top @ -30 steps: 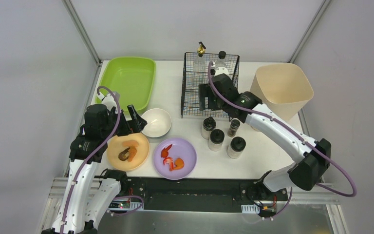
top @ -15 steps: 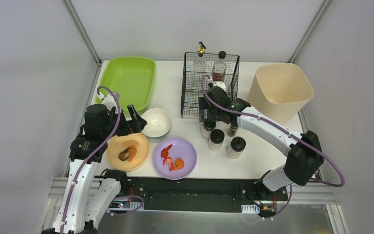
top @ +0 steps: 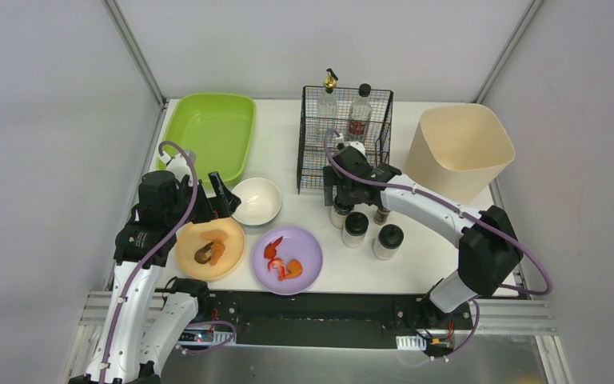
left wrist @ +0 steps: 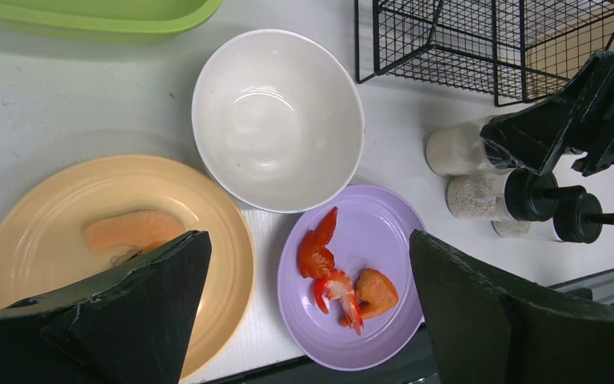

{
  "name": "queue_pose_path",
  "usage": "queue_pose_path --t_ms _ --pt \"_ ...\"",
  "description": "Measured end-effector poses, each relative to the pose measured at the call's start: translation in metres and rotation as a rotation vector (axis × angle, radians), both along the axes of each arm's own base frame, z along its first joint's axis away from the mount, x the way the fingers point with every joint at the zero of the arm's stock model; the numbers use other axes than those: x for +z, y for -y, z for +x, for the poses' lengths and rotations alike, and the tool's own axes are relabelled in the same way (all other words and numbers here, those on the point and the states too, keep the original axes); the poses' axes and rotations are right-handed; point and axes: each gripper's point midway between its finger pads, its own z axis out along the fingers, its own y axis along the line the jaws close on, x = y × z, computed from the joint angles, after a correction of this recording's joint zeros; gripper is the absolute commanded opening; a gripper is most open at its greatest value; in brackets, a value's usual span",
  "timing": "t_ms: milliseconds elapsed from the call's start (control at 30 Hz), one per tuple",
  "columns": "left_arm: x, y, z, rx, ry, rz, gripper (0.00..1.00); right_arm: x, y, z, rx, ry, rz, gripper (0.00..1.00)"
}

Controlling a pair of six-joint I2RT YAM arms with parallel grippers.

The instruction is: Clear the kitchen counter

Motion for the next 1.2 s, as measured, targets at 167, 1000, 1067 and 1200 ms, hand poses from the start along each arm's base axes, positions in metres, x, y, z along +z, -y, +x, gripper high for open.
queue_pose_path --t_ms 167,1000,1067,1200 --pt "0.0 0.0 0.0 0.0 0.0 0.0 1.0 -0.008 0.0 -0.007 0.014 -0.032 0.0 0.82" --pt "-0.001 0.0 0.0 0.001 -0.003 0.0 1.0 0.0 0.0 -0.021 0.059 -0.064 -0.031 0.22" --pt "-0.001 -0.001 0.001 0.006 -0.005 0.0 1.0 0.012 -0.001 -0.021 0.064 -0.042 -0.015 0.22" --pt "-0.001 -0.001 0.001 0.005 -0.005 -0.001 1.0 0.048 -0.003 -0.018 0.07 0.026 0.027 0.22"
